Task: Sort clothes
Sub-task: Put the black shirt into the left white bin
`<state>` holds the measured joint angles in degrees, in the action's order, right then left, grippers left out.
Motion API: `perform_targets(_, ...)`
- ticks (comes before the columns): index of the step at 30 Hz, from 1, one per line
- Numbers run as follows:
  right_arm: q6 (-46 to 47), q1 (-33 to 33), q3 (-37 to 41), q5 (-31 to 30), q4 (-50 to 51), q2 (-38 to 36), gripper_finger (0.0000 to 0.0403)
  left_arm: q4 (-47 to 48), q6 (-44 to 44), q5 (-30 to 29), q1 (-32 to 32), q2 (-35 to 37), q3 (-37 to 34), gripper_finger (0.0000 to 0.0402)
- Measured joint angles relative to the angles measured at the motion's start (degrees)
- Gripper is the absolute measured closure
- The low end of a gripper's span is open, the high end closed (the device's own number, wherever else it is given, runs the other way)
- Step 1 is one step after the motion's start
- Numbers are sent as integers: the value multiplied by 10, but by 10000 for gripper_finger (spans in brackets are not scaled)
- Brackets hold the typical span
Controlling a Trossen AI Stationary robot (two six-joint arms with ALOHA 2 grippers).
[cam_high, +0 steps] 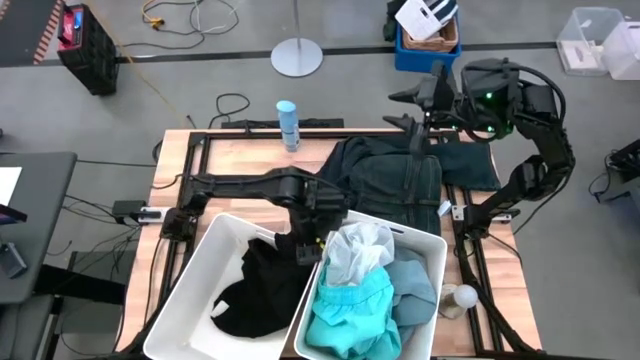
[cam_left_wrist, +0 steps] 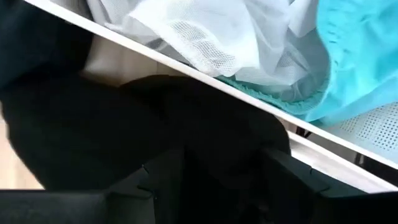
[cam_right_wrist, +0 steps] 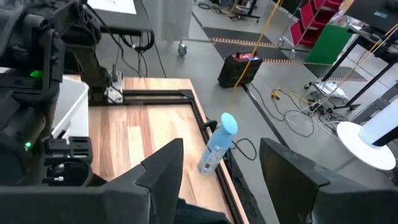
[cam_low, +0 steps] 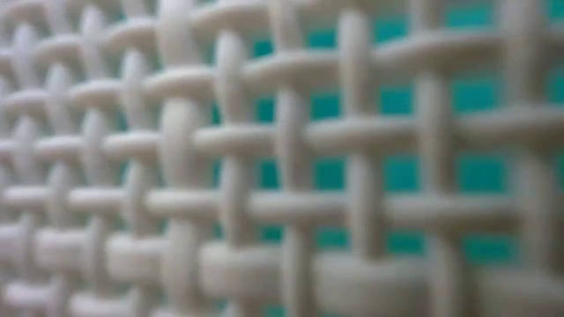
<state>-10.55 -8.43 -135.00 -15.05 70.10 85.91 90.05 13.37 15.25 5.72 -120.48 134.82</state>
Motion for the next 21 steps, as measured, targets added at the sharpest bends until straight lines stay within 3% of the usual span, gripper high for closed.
perform_targets(5,-7,0,0,0,8,-1,175,0,22,11,2,-6,0,241)
perform_targets(12,-36,0,0,1,6,-2,175,-2,48,15,4,-5,0,371)
perform_targets(15,-37,-8,0,1,6,-2,175,0,63,3,11,2,1,373)
perform_targets(21,-36,-22,0,1,6,-2,175,3,125,-82,17,70,0,373)
